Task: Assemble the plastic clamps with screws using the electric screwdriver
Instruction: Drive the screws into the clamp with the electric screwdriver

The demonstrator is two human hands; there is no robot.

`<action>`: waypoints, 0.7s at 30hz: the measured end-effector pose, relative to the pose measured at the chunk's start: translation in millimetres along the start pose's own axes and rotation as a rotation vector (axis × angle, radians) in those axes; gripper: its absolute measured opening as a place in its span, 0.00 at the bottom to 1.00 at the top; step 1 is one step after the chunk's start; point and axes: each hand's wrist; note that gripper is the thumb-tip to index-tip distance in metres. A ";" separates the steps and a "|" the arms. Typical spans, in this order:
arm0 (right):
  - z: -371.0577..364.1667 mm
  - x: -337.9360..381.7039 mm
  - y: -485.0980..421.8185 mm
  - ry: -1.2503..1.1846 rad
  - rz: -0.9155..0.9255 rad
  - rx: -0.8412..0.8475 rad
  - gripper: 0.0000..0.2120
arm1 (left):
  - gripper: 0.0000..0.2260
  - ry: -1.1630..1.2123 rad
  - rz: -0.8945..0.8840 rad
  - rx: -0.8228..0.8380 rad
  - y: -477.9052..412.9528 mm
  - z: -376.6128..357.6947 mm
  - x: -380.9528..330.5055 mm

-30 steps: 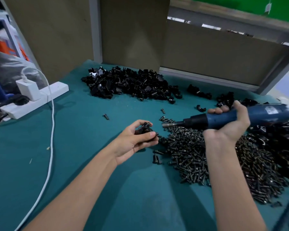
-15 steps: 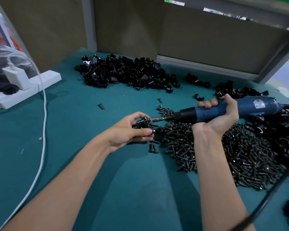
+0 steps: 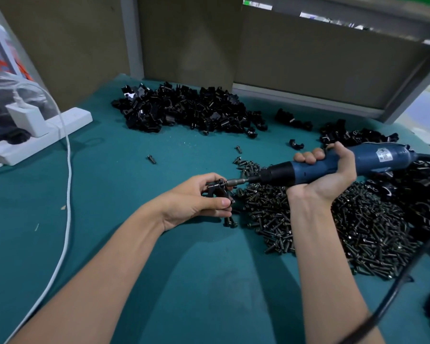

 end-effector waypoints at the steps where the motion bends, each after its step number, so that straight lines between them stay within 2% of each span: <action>1: 0.5 0.2 0.0 0.004 0.000 0.002 0.08 | 0.13 -0.015 -0.004 0.002 0.6 0.1 -0.6; 7: 0.3 0.0 1.0 0.021 0.017 0.048 0.11 | 0.18 0.006 0.040 0.047 3.1 -0.7 -2.7; 11: -0.5 2.8 2.0 0.049 0.033 0.092 0.09 | 0.17 -0.036 0.031 0.040 2.7 -4.9 2.0; 13: -0.7 2.8 1.7 0.038 0.030 0.078 0.09 | 0.16 -0.109 -0.002 -0.014 1.6 -4.9 2.7; 17: 1.6 2.2 0.9 0.007 0.009 -0.011 0.09 | 0.12 -0.531 -0.140 -0.126 0.5 -4.5 2.6; 21: 4.3 3.4 -0.8 -0.003 -0.008 -0.068 0.09 | 0.12 -0.536 -0.165 -0.123 0.1 -6.4 4.0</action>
Point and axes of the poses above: each hand's wrist, its own y-axis away from the middle knuckle, its own z-axis out of the back of the hand, x = y × z, and after that the axes turned 7 degrees about -y, right-handed
